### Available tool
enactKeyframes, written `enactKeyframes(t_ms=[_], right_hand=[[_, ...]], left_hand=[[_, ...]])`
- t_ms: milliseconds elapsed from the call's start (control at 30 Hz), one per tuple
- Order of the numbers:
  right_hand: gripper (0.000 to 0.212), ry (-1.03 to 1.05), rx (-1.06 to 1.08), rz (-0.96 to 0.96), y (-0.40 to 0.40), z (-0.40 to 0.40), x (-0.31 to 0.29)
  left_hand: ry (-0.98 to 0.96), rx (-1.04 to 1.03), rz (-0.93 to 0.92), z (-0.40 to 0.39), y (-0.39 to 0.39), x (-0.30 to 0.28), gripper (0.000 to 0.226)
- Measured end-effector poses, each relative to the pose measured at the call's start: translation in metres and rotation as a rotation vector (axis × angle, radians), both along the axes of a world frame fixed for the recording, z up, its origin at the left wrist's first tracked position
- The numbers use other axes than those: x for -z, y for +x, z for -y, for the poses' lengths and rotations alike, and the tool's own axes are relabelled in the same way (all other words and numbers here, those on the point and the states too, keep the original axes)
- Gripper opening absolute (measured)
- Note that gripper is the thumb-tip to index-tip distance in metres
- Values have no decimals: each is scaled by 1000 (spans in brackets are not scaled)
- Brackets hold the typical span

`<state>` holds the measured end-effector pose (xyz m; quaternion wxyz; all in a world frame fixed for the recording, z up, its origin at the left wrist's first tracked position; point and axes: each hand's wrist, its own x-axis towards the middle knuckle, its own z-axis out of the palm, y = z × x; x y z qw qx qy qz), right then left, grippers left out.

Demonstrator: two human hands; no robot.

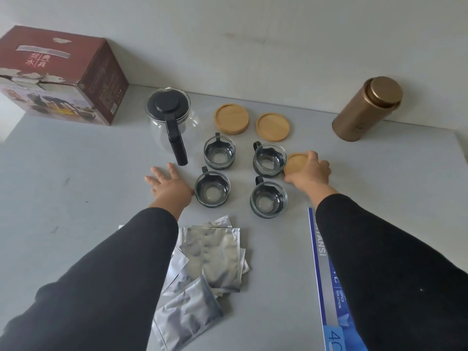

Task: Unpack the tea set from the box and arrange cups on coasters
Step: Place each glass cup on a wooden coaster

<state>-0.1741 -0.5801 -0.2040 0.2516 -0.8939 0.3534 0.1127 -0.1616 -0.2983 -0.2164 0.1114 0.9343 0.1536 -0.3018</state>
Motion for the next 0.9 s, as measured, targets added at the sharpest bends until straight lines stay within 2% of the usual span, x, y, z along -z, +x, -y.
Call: enactKeyframes(t_ms=[167, 233, 367, 467, 667, 900], right_hand=[[96, 1, -45, -17, -6, 4, -3], [89, 32, -39, -24, -5, 5, -9], [69, 91, -87, 153, 1, 2, -31], [68, 106, -178, 287, 5, -11, -44], [92, 46, -381, 174, 12, -45, -35], [81, -44, -377, 169, 23, -55, -28]], left_hand=[[20, -4, -7, 0, 2, 2, 84], [28, 3, -7, 0, 2, 2, 83], [41, -6, -5, -1, 2, 1, 85], [32, -14, -4, 0, 2, 0, 86], [2, -25, 27, -3, -2, -1, 84], [-15, -26, 57, -3, -3, 0, 82]])
